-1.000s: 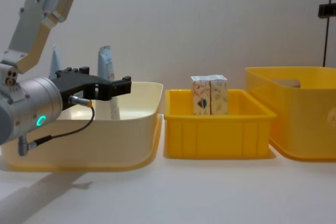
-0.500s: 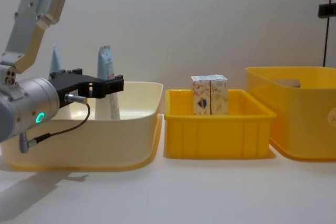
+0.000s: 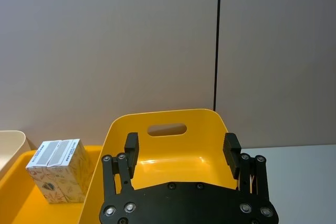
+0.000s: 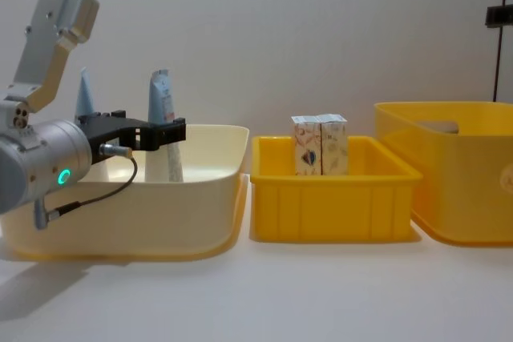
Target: Bimanual collaborative sorting of washing and personal care products
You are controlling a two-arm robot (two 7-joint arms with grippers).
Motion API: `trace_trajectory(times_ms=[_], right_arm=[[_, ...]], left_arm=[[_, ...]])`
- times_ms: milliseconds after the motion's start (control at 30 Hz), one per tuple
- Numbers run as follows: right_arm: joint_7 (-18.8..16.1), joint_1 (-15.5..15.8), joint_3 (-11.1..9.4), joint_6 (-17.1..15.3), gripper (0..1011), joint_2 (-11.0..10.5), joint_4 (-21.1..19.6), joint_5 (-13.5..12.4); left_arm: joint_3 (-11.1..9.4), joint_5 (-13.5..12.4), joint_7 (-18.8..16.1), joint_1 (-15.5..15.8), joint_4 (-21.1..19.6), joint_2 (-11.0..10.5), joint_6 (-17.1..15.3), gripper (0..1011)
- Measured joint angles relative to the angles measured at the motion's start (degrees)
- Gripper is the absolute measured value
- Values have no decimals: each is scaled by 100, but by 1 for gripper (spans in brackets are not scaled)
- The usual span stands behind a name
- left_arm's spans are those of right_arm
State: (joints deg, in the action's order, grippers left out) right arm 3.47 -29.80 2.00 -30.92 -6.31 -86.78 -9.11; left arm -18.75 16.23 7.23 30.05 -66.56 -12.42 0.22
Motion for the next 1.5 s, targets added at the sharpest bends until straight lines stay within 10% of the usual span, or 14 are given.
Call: trace_trajectory(times_ms=[767, 1500], right_arm=[[0, 0, 0, 0, 1001, 0, 0, 0], [0, 0, 0, 0, 1001, 0, 0, 0]], left_arm=[[70, 46, 430, 569, 956, 152, 252, 962], [83, 56, 506, 673, 1131, 180, 303, 315]])
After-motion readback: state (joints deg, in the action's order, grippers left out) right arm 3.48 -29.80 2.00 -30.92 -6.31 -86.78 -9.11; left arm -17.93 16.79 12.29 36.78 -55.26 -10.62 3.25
